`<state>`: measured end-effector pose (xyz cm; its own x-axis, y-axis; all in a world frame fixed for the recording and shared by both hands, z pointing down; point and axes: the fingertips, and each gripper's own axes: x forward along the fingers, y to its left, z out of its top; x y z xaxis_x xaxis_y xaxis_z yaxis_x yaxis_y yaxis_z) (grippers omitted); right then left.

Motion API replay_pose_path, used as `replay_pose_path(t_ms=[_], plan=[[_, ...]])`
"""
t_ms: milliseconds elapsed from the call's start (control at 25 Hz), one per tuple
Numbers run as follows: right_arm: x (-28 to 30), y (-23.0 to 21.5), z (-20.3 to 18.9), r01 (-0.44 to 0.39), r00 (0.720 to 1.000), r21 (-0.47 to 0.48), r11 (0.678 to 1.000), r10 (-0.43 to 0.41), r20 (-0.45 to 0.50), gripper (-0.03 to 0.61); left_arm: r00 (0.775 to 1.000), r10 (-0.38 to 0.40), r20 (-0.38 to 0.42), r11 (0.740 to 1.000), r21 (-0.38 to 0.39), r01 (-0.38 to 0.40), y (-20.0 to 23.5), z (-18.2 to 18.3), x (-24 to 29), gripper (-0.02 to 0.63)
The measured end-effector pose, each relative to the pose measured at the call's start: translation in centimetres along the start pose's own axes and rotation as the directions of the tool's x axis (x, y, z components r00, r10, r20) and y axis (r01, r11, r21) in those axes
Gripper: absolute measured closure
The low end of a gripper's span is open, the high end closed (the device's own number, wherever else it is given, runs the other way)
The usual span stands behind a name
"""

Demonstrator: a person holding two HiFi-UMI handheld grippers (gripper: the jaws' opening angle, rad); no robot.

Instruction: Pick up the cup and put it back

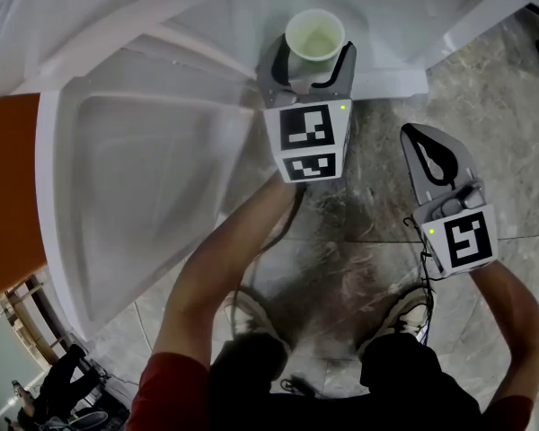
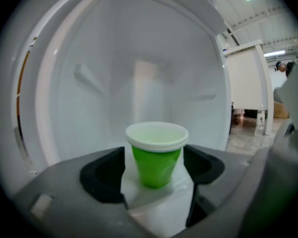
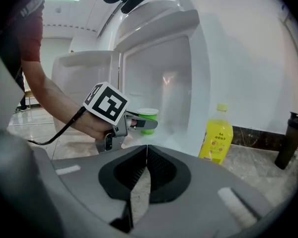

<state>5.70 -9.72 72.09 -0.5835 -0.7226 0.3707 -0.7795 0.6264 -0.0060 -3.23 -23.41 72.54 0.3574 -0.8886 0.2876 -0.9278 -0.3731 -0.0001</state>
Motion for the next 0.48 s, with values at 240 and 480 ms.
replay_pose_path(t_ms=[240,480], plan=[[0.04,0.10,-0.07,-0.004,1.000,0.004,1.000,0.004,-0.001,0.577,1.000,0.008,0.014,1.000,0.011,-0.008,0.27,0.44,0.08,0.311],[-0.04,0.09,-0.12,-0.002,1.000,0.003,1.000,0.002,-0.005,0.577,1.000,0.011,0.026,1.000,0.006,-0.011,0.56,0.57,-0.10,0.318]])
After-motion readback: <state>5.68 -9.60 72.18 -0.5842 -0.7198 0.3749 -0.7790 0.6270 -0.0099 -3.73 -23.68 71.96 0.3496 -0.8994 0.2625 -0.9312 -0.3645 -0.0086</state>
